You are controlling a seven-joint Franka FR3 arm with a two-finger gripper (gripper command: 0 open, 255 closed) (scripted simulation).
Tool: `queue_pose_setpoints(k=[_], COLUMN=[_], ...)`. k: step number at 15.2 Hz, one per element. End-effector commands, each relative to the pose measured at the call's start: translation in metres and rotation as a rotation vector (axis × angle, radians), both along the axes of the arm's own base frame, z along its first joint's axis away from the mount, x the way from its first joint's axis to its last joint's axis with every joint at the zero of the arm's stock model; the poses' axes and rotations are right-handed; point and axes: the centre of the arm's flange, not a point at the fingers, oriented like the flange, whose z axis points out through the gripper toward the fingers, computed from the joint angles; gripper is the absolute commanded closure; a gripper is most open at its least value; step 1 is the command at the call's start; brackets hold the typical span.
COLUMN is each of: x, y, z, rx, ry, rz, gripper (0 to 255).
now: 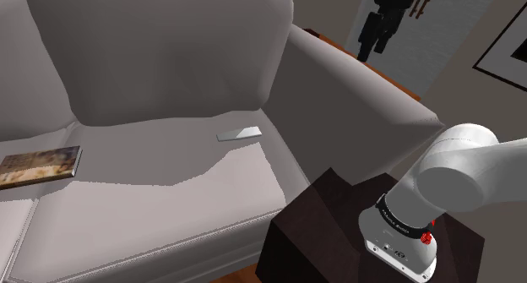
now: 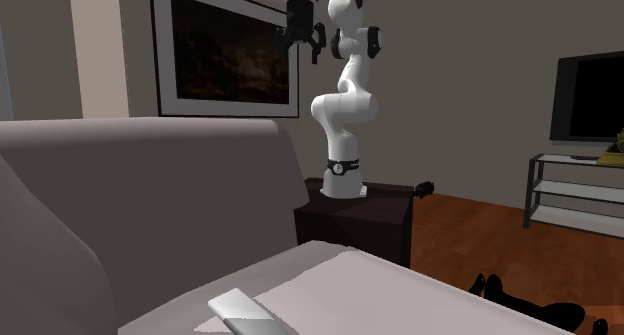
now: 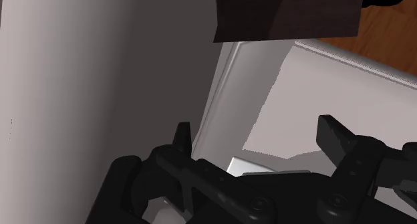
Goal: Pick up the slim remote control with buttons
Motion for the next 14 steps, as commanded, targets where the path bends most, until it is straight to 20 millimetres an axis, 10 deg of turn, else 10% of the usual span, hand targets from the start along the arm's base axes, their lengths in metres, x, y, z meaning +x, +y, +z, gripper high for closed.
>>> queue_pose_setpoints(k=[1,14], x=[0.000,0.110], y=[0.000,-0.028], z=[0.000,-0.128], rx=[0.000,0.020], ry=[0.000,0.003], rz=[0.000,0.322], gripper=[0,0])
